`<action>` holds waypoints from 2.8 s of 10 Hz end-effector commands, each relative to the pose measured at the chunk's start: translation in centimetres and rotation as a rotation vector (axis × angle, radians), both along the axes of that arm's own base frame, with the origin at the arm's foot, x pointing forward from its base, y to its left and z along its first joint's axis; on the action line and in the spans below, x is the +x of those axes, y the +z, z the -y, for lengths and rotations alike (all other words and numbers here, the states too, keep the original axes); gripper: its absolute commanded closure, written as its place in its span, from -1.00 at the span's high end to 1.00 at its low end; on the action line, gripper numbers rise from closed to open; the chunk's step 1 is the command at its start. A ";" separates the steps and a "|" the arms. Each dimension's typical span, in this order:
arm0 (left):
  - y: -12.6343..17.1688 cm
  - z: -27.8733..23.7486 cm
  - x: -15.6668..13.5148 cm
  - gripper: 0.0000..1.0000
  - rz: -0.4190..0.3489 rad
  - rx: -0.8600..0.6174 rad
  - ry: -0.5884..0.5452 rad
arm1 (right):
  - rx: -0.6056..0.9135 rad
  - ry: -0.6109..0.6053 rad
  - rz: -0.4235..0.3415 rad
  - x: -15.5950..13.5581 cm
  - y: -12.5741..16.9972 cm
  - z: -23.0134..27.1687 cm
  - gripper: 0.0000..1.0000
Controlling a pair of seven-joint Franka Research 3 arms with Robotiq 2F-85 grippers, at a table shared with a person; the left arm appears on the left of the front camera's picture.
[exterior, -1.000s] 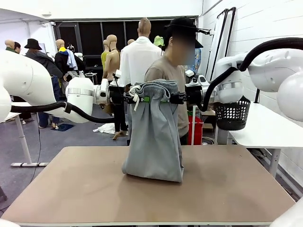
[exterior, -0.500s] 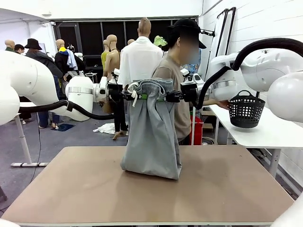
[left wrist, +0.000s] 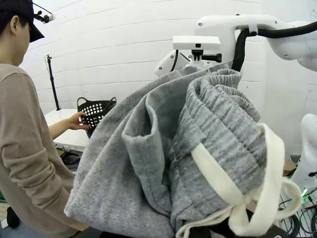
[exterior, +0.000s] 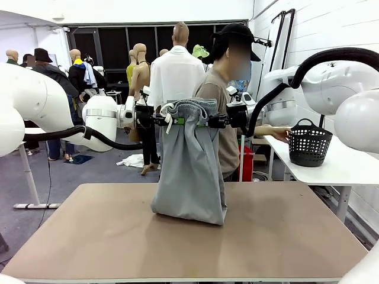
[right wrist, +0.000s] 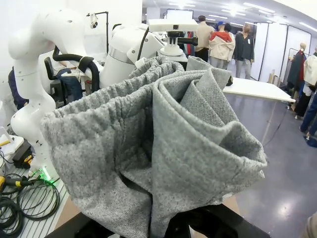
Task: Fold the training pants.
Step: Fold the Training pants in half.
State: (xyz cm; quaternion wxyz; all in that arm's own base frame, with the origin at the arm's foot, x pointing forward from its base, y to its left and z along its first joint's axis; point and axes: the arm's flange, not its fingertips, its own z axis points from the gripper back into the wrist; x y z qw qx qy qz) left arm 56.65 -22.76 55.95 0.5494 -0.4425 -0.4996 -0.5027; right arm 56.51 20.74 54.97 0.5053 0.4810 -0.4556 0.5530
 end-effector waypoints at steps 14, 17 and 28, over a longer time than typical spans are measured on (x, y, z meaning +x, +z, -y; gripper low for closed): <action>5.0 0.9 10.8 -1.00 0.049 0.064 0.173 | -0.109 0.069 0.205 15.9 6.2 -3.4 -1.00; 3.0 0.3 9.4 -1.00 -0.013 0.035 0.166 | -0.080 0.122 0.170 14.8 3.7 -2.5 -1.00; -4.4 -1.2 0.4 -1.00 -0.364 0.000 0.155 | -0.007 0.043 -0.135 5.0 -5.9 -1.1 -1.00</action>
